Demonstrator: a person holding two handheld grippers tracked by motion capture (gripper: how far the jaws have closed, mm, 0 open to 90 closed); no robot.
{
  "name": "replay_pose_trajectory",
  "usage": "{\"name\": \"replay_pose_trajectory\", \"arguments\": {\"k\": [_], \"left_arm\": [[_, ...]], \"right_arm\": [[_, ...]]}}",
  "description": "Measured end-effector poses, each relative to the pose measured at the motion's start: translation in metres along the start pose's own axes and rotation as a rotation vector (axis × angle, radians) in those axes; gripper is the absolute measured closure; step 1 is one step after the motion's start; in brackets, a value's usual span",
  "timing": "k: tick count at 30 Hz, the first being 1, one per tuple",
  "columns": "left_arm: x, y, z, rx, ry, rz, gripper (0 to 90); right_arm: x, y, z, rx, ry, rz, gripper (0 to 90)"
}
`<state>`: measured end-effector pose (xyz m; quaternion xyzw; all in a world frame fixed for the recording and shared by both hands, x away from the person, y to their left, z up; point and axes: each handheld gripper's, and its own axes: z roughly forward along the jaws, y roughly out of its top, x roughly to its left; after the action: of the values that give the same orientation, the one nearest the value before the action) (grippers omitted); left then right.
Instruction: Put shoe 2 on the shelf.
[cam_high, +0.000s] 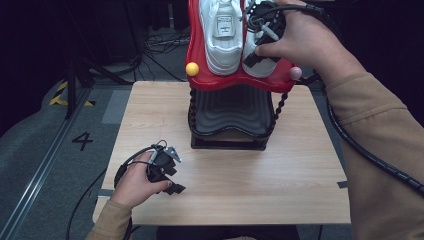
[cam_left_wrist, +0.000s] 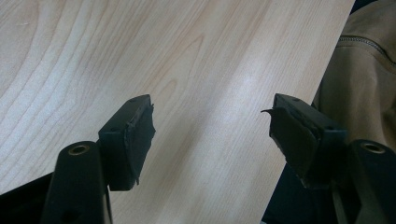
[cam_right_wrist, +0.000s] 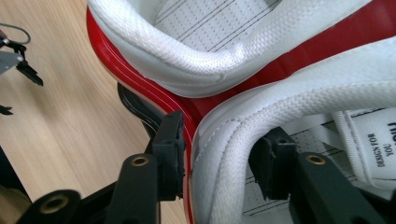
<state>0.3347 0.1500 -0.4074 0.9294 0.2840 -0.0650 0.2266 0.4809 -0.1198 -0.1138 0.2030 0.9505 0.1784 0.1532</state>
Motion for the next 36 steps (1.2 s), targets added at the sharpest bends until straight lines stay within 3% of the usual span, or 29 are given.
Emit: {"name": "replay_pose_trajectory", "arguments": {"k": [12, 22, 29, 36], "left_arm": [[0.000, 0.002, 0.001, 0.002, -0.002, 0.004, 31.2], [0.002, 0.007, 0.006, 0.021, -0.010, 0.017, 31.2], [0.001, 0.005, 0.006, 0.020, -0.009, 0.011, 31.1], [-0.001, 0.005, 0.004, 0.016, -0.004, 0.008, 31.1]], "right_arm": [[-0.002, -0.013, -0.030, -0.102, 0.029, 0.035, 48.4], [0.000, -0.044, -0.076, -0.199, 0.017, 0.034, 45.0], [0.005, -0.076, -0.091, -0.203, 0.027, 0.022, 44.1], [0.013, -0.108, -0.086, -0.174, 0.050, 0.010, 41.9]]}}
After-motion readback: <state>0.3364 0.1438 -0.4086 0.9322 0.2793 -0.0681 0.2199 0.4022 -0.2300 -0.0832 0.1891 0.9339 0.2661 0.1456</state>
